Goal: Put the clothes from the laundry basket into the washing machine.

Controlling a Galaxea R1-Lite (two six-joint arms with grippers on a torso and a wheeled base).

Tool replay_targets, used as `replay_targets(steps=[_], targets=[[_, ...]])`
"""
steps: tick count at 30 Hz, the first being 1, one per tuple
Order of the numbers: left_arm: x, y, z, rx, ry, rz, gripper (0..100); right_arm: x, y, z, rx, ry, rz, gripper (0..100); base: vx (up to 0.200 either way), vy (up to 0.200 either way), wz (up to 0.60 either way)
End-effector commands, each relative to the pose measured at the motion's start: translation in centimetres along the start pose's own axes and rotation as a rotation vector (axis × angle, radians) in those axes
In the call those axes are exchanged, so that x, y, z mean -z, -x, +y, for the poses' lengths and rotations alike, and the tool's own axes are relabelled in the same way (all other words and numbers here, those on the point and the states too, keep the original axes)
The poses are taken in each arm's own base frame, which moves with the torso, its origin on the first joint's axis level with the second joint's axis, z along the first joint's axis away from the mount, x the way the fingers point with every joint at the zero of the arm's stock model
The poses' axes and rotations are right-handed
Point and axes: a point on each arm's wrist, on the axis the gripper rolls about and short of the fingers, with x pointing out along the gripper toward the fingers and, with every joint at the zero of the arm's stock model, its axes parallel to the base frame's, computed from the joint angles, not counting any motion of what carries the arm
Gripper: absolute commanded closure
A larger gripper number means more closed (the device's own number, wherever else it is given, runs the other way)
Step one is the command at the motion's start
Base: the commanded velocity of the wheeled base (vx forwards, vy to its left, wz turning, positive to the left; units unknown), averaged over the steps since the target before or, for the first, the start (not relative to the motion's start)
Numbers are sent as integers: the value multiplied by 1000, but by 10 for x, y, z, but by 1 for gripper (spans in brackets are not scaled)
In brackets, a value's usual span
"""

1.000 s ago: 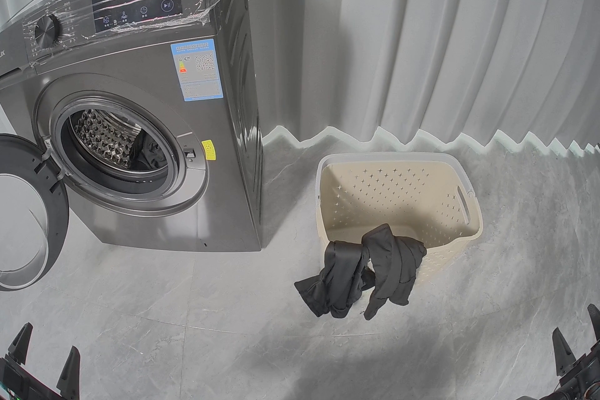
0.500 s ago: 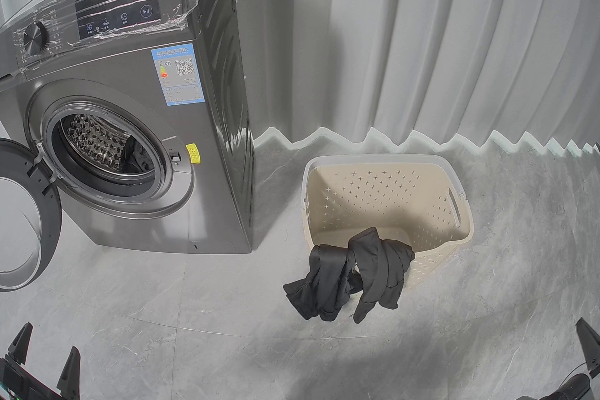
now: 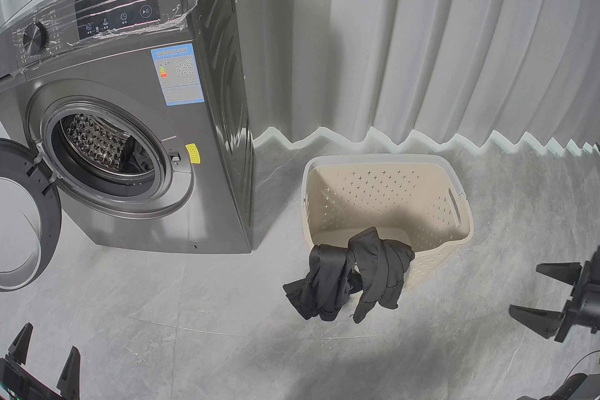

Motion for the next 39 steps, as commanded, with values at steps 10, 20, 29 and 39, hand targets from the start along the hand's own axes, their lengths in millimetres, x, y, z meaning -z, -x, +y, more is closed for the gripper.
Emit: replay_targets(steps=[10,20,29,39], targets=[[5,0,0,0,4,1,0,-3,-154,23,-64,-241,314,0,0,0,0],[5,0,0,-1,7,1,0,19,-204,16,3,-247,389,0,0,0,0],[5,0,0,-1,5,0,0,46,-244,1,100,-255,401,0,0,0,0],[5,0,0,-1,5,0,0,51,-283,-14,198,-276,383,0,0,0,0]])
